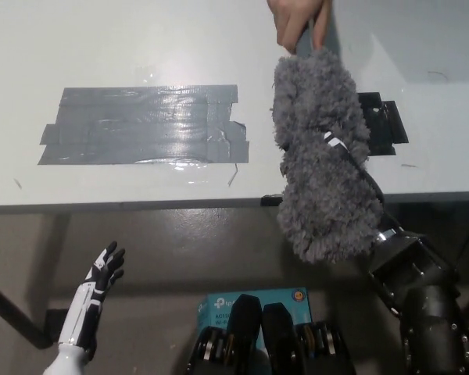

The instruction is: A grey duster is kept infront of the robot in the middle of the table and the robot extends its right arm to grab the duster, picks it up and hands it to a person

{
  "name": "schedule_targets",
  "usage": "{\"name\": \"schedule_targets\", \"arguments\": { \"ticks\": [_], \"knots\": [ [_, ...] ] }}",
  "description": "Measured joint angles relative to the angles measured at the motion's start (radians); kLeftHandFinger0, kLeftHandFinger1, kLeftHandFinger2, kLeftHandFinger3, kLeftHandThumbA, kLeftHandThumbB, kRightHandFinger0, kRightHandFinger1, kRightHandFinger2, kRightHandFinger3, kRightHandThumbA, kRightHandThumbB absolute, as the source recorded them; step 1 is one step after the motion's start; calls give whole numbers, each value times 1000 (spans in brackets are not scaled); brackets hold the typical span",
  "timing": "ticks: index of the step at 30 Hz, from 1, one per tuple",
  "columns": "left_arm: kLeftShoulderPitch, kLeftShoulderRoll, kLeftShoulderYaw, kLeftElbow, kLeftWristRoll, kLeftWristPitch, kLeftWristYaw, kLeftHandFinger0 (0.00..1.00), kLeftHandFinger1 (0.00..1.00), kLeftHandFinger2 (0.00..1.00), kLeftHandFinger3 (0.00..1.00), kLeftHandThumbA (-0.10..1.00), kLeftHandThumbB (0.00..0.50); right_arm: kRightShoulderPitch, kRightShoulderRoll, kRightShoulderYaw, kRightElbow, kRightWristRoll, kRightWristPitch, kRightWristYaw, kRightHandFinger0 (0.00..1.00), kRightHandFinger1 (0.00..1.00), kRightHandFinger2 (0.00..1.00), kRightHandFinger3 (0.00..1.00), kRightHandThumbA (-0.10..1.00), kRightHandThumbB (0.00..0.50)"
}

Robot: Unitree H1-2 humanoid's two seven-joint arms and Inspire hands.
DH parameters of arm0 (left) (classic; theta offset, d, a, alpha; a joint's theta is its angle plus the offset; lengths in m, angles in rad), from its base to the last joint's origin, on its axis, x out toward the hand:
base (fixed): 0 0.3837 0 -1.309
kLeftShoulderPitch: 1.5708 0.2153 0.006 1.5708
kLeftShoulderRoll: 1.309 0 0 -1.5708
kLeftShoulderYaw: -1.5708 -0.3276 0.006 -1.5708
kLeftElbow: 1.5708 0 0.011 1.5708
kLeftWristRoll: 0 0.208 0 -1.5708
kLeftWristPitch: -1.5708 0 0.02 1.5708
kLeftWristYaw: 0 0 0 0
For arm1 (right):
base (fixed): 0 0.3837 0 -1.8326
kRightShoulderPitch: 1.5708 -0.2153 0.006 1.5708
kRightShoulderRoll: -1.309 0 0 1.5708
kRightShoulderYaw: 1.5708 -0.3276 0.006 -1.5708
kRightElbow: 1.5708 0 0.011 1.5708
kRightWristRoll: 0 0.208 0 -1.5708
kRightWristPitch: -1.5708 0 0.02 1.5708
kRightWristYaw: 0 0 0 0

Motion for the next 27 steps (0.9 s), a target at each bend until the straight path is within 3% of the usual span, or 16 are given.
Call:
{"name": "schedule_targets", "arguments": {
  "ticks": [1, 2, 3, 4, 5, 6, 8, 9, 10, 13, 20, 27],
  "knots": [
    [-1, 0, 0, -2, 0, 0, 0, 1000, 1000, 1000, 1000, 1000, 385, -3, -2, 5, -1, 12, 0, -6, 29, 476, 873, 1000, -100, 166],
    [-2, 1, 0, -4, 0, 0, 0, 1000, 1000, 1000, 1000, 1000, 385, -6, -6, 13, -2, 26, 0, -13, 180, 647, 1000, 1000, -59, 251],
    [-2, 1, 0, -5, 0, 0, 0, 1000, 1000, 1000, 1000, 1000, 385, -9, -10, 19, -3, 34, 0, -17, 564, 1000, 1000, 1000, 182, 250],
    [-2, 1, 0, -5, 1, 0, 0, 1000, 1000, 1000, 1000, 1000, 386, -14, -20, 32, -5, 47, 0, -25, 728, 1000, 1000, 1000, 268, 261],
    [-1, 1, 0, -6, 1, 0, 0, 1000, 1000, 1000, 1000, 1000, 385, -17, -34, 51, -12, 55, 0, -28, 1000, 1000, 1000, 1000, 351, 310],
    [-2, 1, 0, -6, 1, 0, 0, 1000, 1000, 1000, 1000, 1000, 384, -17, -43, 64, -16, 57, 0, -27, 1000, 1000, 1000, 1000, 459, 372],
    [-2, 2, 0, -7, 1, 0, 0, 1000, 1000, 1000, 1000, 1000, 384, -17, -70, 95, -28, 65, 0, -15, 1000, 1000, 1000, 1000, 520, 428],
    [-1, 3, 0, -7, 1, 0, 0, 1000, 1000, 1000, 1000, 1000, 384, -17, -80, 105, -31, 68, 0, -2, 1000, 1000, 1000, 1000, 520, 428],
    [-1, 3, 0, -7, 1, 0, 0, 1000, 1000, 1000, 1000, 1000, 387, -17, -81, 106, -32, 69, 0, -1, 1000, 1000, 1000, 1000, 658, 437],
    [-2, 4, 0, -10, 1, 0, 0, 1000, 1000, 1000, 1000, 1000, 388, -16, -92, 117, -34, 72, 0, 38, 1000, 1000, 1000, 1000, 757, 476],
    [-3, 4, 0, -21, 0, 1, 0, 1000, 1000, 1000, 1000, 1000, 377, -10, -106, 125, -48, 55, 0, 136, 1000, 1000, 1000, 1000, 936, 482],
    [-9, 5, 0, -20, 0, 1, -1, 1000, 1000, 1000, 1000, 1000, 371, 65, -148, 128, -141, -32, -10, 217, 1000, 1000, 1000, 1000, 975, 461]
  ]
}}
